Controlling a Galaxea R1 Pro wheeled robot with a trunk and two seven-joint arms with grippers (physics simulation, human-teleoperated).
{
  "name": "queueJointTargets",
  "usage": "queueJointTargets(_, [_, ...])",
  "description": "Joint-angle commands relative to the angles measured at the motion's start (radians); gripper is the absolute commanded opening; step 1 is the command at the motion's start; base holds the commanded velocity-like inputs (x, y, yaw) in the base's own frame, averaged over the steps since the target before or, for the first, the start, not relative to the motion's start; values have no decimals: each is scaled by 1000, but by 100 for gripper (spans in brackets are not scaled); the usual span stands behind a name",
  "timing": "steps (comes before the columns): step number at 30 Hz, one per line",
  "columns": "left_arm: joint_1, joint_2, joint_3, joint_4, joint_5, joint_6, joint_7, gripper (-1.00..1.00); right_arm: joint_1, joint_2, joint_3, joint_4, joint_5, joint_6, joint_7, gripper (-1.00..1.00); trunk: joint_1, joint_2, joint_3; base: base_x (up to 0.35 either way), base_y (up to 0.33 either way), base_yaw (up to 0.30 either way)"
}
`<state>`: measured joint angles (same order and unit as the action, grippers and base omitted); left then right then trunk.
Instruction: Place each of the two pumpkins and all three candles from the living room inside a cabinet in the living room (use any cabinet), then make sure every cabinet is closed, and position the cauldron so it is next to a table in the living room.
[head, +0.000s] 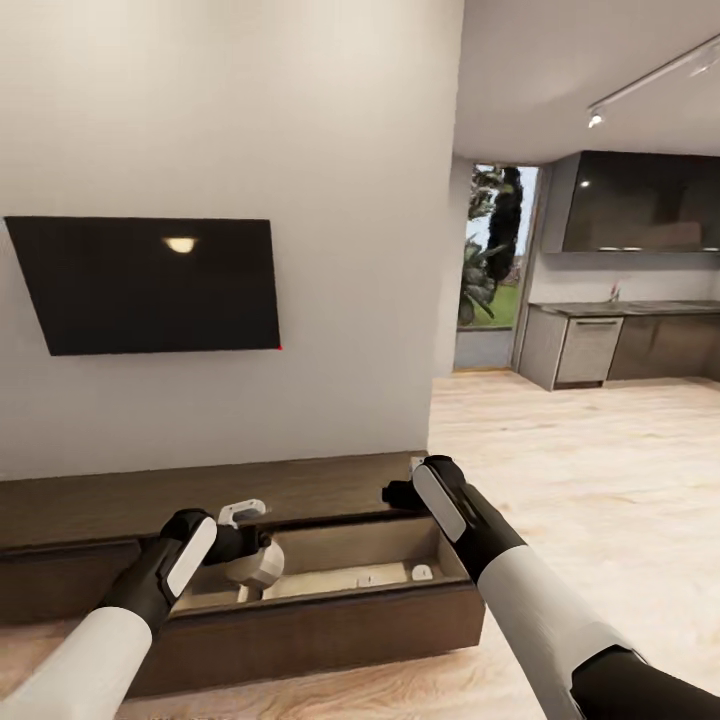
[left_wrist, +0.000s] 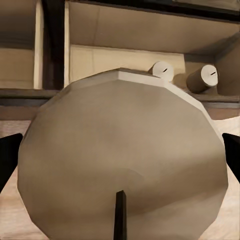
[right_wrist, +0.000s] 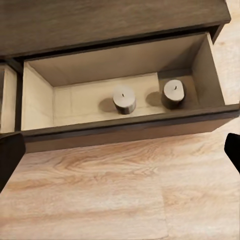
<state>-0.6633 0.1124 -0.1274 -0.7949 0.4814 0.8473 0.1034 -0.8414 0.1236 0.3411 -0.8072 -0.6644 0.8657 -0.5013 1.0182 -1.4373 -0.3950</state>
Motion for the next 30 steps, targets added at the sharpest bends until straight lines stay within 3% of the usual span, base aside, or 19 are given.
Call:
queueJointTargets(1, [-1, 1, -4, -1, 11, 3, 11, -100, -1, -1, 3, -1, -10, 1, -10, 100, 0, -1, -1, 126, -237, 292])
queueJointTargets(12, [-1, 1, -3, -1, 11, 3, 11, -100, -1, -1, 3, -3, -9, 1, -9, 100, 0, -1, -1, 161, -251, 276])
queueJointTargets(30, [-1, 1, -3, -1, 11, 2, 11, -100, -1, -1, 2, -10, -10, -4, 12, 100, 0, -1, -1, 154, -201, 15])
